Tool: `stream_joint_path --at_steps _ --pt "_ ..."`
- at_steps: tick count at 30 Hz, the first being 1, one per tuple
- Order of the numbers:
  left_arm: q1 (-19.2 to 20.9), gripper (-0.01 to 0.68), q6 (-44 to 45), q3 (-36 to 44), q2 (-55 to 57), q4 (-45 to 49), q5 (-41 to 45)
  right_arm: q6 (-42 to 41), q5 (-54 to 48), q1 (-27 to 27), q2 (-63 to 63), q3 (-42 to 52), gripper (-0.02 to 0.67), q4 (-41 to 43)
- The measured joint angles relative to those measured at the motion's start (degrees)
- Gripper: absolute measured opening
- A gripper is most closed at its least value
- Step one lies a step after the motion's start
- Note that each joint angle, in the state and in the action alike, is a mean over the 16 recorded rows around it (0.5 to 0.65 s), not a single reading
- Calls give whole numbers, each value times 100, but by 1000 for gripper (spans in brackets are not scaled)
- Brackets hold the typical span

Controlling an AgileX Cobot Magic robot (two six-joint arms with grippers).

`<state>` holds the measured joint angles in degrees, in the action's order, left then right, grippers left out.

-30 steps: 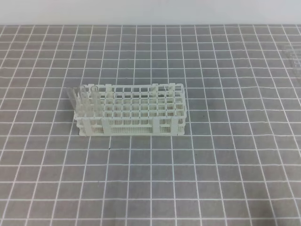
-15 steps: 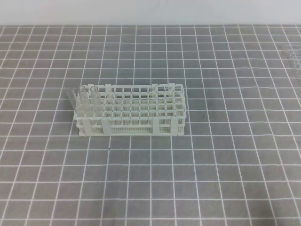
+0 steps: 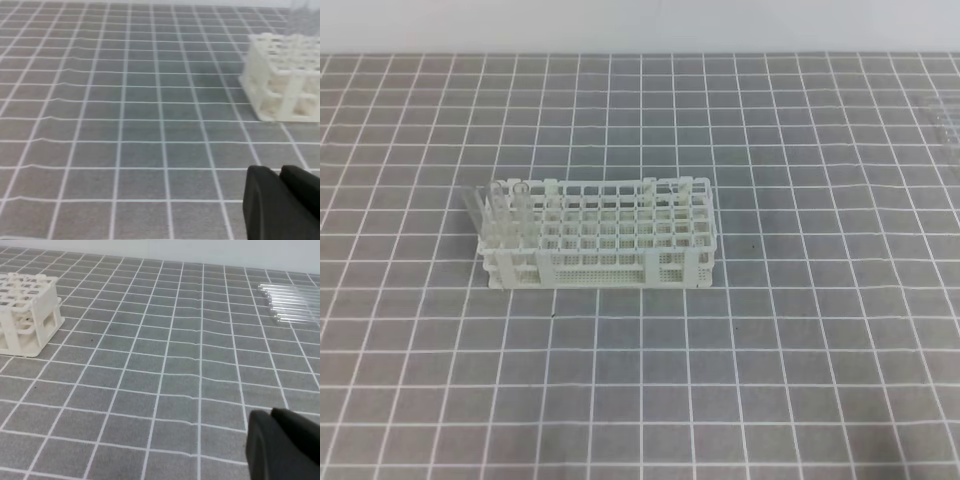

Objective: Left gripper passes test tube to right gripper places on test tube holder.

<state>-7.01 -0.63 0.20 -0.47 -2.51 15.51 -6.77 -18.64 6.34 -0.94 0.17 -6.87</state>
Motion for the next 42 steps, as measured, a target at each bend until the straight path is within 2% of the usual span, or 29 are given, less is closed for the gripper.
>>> stream_joint_path --at_steps 12,42 --pt "326 27 214 16 -37 -131 292 0 0 0 0 0 -13 -1" --pt "334 27 217 0 12 -127 317 0 0 0 3 0 -13 -1"
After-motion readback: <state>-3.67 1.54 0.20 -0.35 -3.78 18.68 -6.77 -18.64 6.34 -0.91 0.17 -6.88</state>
